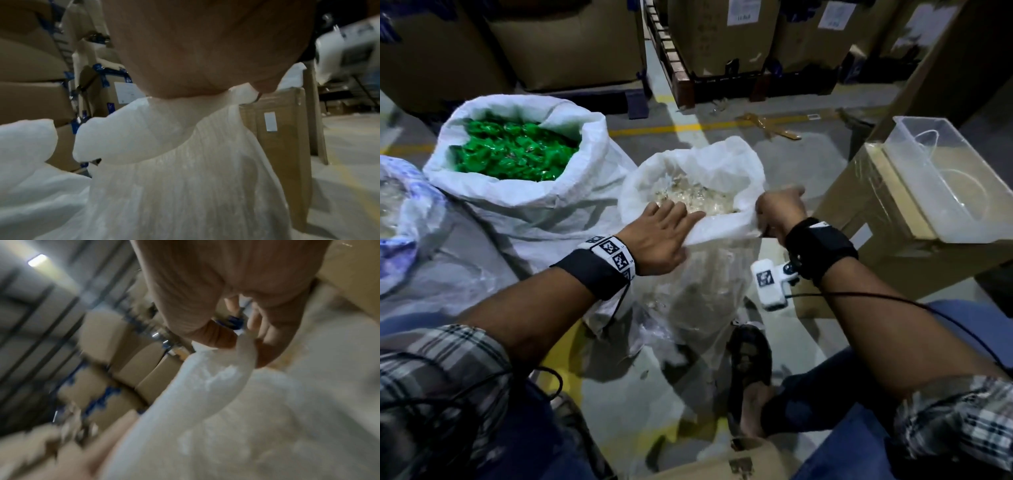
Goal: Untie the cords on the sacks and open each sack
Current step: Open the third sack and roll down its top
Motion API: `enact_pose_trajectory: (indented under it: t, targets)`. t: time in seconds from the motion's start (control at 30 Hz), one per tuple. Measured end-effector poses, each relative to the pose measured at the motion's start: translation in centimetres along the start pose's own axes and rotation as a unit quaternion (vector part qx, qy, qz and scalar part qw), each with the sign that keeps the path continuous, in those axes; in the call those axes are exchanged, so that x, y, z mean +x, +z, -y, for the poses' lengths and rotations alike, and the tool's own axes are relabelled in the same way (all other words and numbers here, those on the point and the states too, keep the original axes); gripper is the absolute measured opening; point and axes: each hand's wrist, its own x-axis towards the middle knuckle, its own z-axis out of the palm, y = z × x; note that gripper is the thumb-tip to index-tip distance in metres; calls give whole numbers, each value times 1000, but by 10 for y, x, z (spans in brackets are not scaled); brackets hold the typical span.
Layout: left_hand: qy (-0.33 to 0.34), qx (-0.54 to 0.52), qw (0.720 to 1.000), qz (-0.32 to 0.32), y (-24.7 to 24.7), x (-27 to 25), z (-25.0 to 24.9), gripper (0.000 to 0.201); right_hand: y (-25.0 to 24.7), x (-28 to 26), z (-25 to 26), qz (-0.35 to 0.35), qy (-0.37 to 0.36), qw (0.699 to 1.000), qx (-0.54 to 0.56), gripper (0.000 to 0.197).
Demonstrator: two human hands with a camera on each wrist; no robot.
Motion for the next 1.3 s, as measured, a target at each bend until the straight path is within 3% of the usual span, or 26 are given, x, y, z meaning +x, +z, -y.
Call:
enact_pose_trajectory:
  t: [0.03,0.07,0.13,0.17,0.2,0.23,0.3,0.37,0.47,0.5,0.53,0.6,0.7,0.8,0.87,0.9,0.93,1.0,1.07,1.13,1.2,1.3]
  targets:
    - [-9,-25,1000,9,1,-1,-1,74,0,2,-2,-57,-96,987,-115,67]
    - [-20,-57,998,11,0,-1,-2,76,-1,1,-3,-103,-201,947,-229,68]
    - [-29,-89,996,3,-4,3,-2,65,1,-1,-4,-148,-364,820,-417,55]
    - [-26,-82,996,-3,-6,5,-1,58,5,-1,-4,-149,-396,780,-460,43]
    - [-15,-68,998,-8,-9,7,-1,52,8,-2,-4,-140,-398,776,-470,32]
    - [-1,-55,998,-12,-10,9,0,47,12,-2,-3,-128,-370,794,-465,33]
    - [22,-45,999,-21,-13,10,1,40,14,4,-7,-95,-288,844,-442,49]
    - [29,-42,999,-8,-18,10,2,33,9,8,-8,-69,-227,891,-387,45]
    - [36,-24,999,20,-26,8,3,22,-4,13,-5,-14,-93,985,-148,16]
    - [41,-8,999,14,-27,5,4,18,-6,11,-2,33,-28,998,-33,18]
    - [46,9,999,3,-27,2,6,15,-8,10,-1,68,34,993,88,26]
    - [40,34,998,-32,-28,-5,14,11,-17,8,4,61,109,962,244,44]
    - [-19,58,993,-102,-31,-11,35,9,-25,3,6,100,111,951,270,41]
    - [-70,62,992,-82,-33,-9,42,11,-10,-4,-1,117,124,944,283,39]
    - [-87,66,994,-24,-27,-8,36,15,1,-4,-8,48,106,977,178,30]
    - [-98,73,992,10,-23,-9,32,21,0,-1,-12,-17,65,995,73,37]
    - [-110,71,991,38,-21,-9,30,31,-3,3,-14,-95,-20,993,-72,44]
    - [-116,40,989,87,-19,-8,29,60,-9,5,-12,-166,-235,916,-281,43]
    - [-87,-1,988,128,-24,-5,26,86,-6,0,-2,-147,-339,861,-349,20]
    - [-37,-29,985,167,-34,0,18,98,6,-4,3,-84,-327,855,-394,40]
    - [4,-55,980,192,-42,3,6,96,17,-10,1,-13,-265,841,-472,58]
    - [33,-82,983,159,-47,1,-6,84,17,-7,-10,23,-173,796,-580,68]
